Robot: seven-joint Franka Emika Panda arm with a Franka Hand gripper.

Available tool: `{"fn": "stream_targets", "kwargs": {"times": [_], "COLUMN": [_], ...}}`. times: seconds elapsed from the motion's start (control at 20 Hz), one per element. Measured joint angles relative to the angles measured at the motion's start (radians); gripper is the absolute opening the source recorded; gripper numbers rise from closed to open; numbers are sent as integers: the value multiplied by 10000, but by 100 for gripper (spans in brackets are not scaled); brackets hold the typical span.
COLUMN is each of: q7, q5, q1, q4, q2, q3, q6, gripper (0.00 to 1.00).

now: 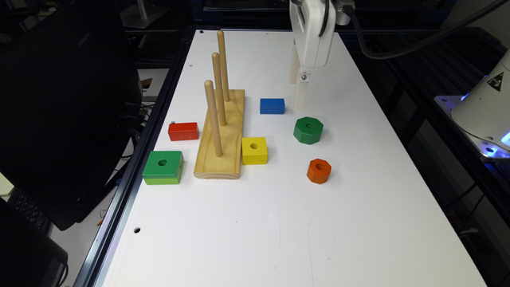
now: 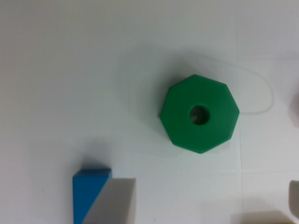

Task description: Pick up yellow block.

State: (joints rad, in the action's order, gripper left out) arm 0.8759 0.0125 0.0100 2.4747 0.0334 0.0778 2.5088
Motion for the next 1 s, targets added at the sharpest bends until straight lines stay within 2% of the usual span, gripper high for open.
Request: {"fn": "stream_targets", "kwargs": {"times": [0.5,0.8,1.0], "q7": [5,53,78], "q5": [-3,-16,-27], "q1": [-4,-8,-7], "q4": [-5,-74,-229], "q2": [0,1,67], "q3": [6,99,167], "q6": [0,1,1], "gripper": [100,100,100]}}
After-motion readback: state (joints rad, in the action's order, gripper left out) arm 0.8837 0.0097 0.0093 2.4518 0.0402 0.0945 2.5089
